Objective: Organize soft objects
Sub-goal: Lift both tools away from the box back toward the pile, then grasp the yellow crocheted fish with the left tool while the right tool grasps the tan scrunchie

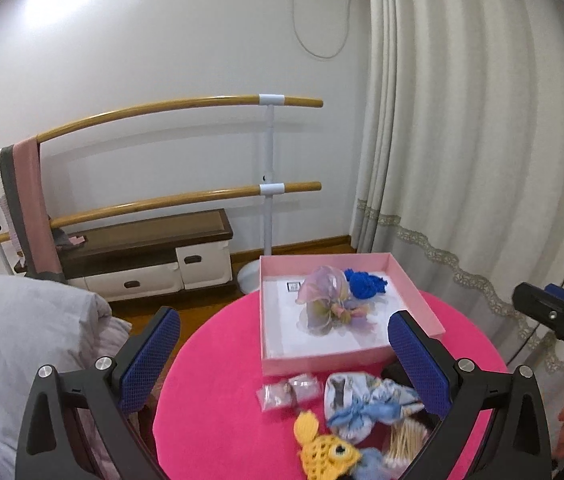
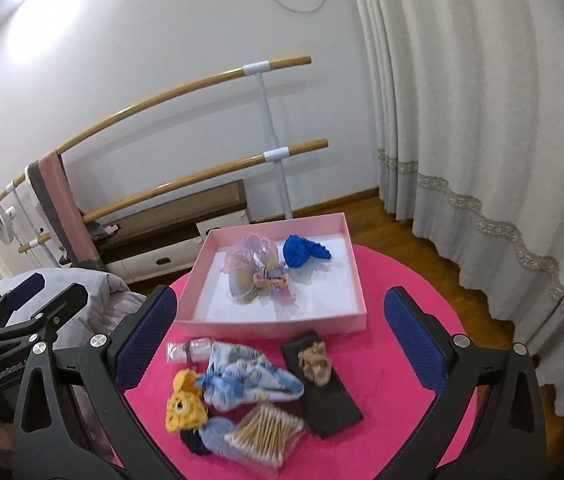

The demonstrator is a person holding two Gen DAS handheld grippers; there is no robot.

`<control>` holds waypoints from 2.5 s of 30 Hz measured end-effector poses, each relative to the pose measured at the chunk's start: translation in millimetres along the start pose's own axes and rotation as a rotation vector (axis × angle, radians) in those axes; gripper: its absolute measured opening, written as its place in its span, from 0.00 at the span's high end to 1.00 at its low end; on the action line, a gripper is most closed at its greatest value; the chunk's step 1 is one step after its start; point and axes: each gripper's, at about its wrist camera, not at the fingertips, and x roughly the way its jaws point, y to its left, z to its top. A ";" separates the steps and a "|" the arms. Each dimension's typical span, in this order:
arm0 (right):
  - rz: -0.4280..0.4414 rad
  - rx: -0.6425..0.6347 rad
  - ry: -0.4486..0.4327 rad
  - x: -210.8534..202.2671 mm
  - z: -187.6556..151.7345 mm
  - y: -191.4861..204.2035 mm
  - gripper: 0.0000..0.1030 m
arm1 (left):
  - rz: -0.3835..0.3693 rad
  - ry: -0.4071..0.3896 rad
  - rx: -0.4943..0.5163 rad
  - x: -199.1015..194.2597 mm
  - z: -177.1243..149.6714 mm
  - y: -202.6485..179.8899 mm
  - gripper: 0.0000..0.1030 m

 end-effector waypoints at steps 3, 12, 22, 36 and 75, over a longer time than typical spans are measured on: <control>-0.015 0.010 -0.018 -14.9 -13.9 -1.6 0.00 | 0.000 0.009 0.000 -17.8 -17.4 -0.1 0.00; -0.053 0.034 -0.035 -41.7 -44.4 -9.7 0.00 | -0.010 0.014 0.016 -63.4 -36.8 -7.3 0.00; -0.059 0.035 -0.021 -49.9 -64.9 -7.3 0.00 | -0.014 0.035 0.001 -84.4 -47.1 -1.2 0.00; -0.081 0.040 0.076 -8.1 -84.8 -21.9 0.00 | -0.012 0.176 -0.007 -36.7 -69.6 -2.8 0.00; -0.079 0.029 0.332 147.0 -93.3 -46.5 0.41 | -0.143 0.414 -0.054 135.5 -99.0 0.2 0.61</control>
